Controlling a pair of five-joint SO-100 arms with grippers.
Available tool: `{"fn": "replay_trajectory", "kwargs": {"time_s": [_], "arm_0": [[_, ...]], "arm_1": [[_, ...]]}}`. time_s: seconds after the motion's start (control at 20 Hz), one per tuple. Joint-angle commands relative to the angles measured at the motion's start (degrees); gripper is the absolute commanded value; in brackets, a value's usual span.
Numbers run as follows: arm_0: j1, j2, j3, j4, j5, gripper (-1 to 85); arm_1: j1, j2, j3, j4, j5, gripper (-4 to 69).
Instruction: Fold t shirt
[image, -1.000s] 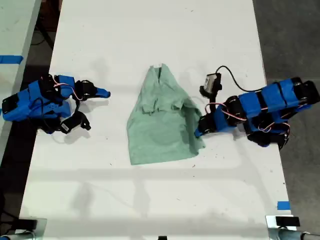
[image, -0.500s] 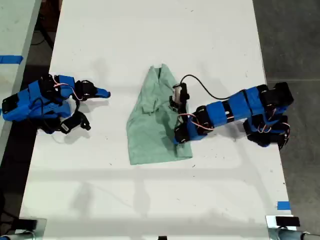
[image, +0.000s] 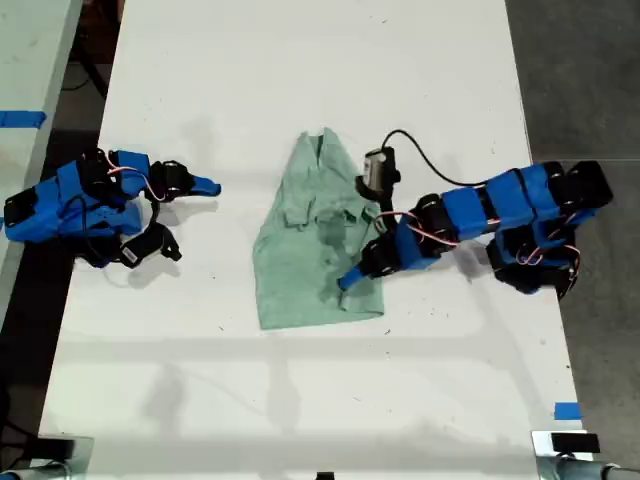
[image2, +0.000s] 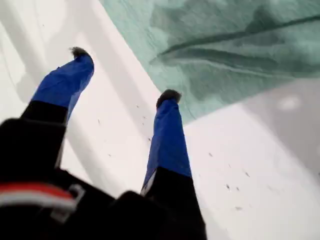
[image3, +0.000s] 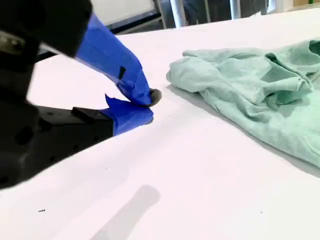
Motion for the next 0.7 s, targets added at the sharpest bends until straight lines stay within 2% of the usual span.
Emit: {"fn": "replay_trajectory", "kwargs": {"time_s": [0.0,0.1,0.25,0.35,0.4,0.55,0.65], "arm_0": [[0.53,0.35,0.35,0.09,0.26,-0.1],[0.44,0.35,0.35,0.09,0.26,-0.1],[0.35,0.35,0.35,0.09,0.26,-0.1],[0.26,0.35,0.35,0.09,0.26,-0.1],[0.26,0.35,0.35,0.09,0.26,-0.1],[0.26,0.35,0.35,0.09,0.26,-0.1],[0.18,0.35,0.44,0.09,0.26,-0.1]], "arm_1": [[3.60,17.49,14.85,2.99,4.57,20.6],[6.50,33.84,32.87,-0.70,6.33,13.3],[8.79,58.01,56.07,-7.03,5.98,8.0],[9.93,69.87,67.32,-9.67,3.52,1.3],[10.81,74.53,71.63,-10.11,0.70,1.3],[14.15,88.33,81.12,-5.45,-6.59,1.3],[16.26,97.73,84.29,1.32,-11.51,1.3]]}}
